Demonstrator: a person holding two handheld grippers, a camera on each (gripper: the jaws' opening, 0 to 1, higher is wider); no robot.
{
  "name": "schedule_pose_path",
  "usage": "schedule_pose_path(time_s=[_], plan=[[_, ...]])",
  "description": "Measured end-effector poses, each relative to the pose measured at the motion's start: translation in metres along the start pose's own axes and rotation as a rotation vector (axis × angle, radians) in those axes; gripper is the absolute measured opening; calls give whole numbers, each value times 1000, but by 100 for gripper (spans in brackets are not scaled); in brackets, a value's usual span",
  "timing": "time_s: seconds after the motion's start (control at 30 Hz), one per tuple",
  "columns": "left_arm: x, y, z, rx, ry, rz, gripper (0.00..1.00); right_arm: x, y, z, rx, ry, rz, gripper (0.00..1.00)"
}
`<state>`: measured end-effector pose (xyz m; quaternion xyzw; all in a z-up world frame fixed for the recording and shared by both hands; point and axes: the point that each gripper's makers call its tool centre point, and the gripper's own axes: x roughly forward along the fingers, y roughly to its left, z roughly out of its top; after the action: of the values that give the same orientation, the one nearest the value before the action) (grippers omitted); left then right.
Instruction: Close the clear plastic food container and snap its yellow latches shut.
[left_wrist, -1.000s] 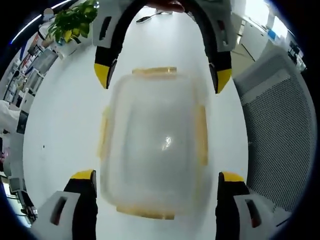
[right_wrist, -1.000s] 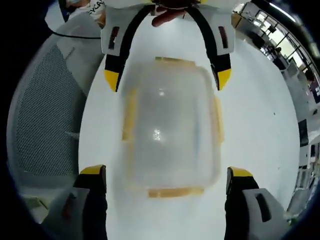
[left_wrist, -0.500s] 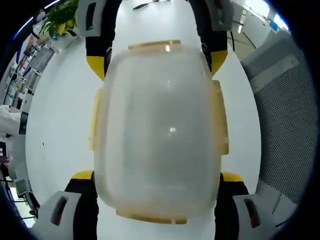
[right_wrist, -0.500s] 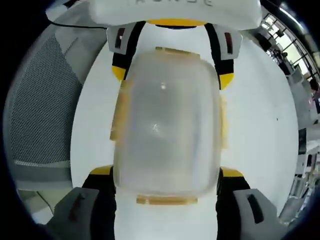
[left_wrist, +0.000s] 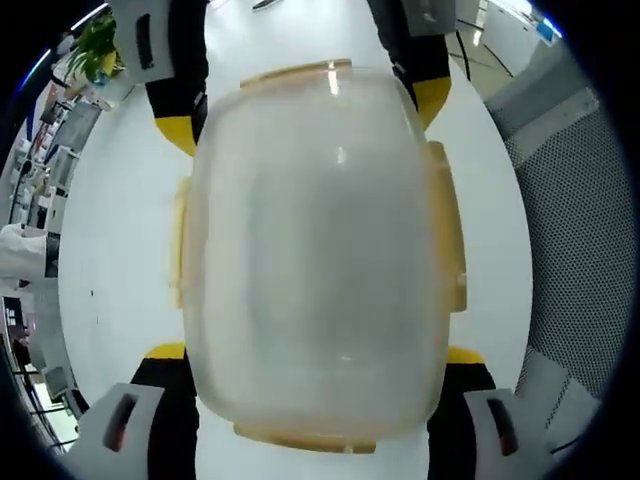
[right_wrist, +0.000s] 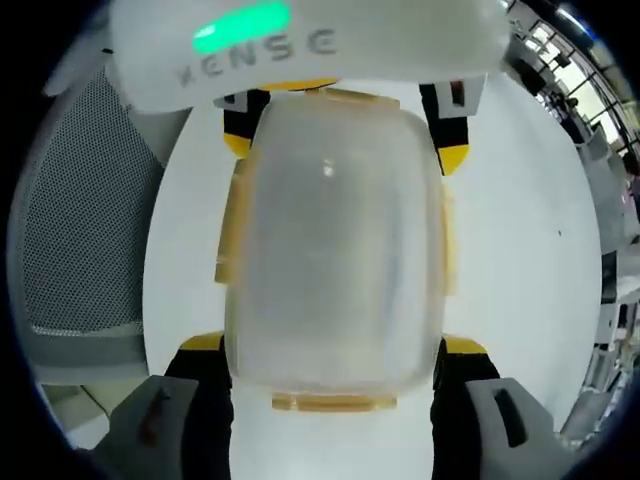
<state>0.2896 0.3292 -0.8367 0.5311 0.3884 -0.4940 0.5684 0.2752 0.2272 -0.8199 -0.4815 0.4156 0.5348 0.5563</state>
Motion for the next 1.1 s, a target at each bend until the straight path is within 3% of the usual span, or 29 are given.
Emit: schedule_pose_path(time_s=[0.5, 0.6, 1.1], plan=[[0, -4, -8, 3, 8, 19, 95, 2, 5, 9, 4, -5, 2, 80], [-1, -6, -13, -1, 32, 34, 95, 2, 6, 13, -4, -3, 4, 80], [-5, -7, -39, -16, 33, 33, 95, 9, 5, 40, -23, -11, 29, 81]])
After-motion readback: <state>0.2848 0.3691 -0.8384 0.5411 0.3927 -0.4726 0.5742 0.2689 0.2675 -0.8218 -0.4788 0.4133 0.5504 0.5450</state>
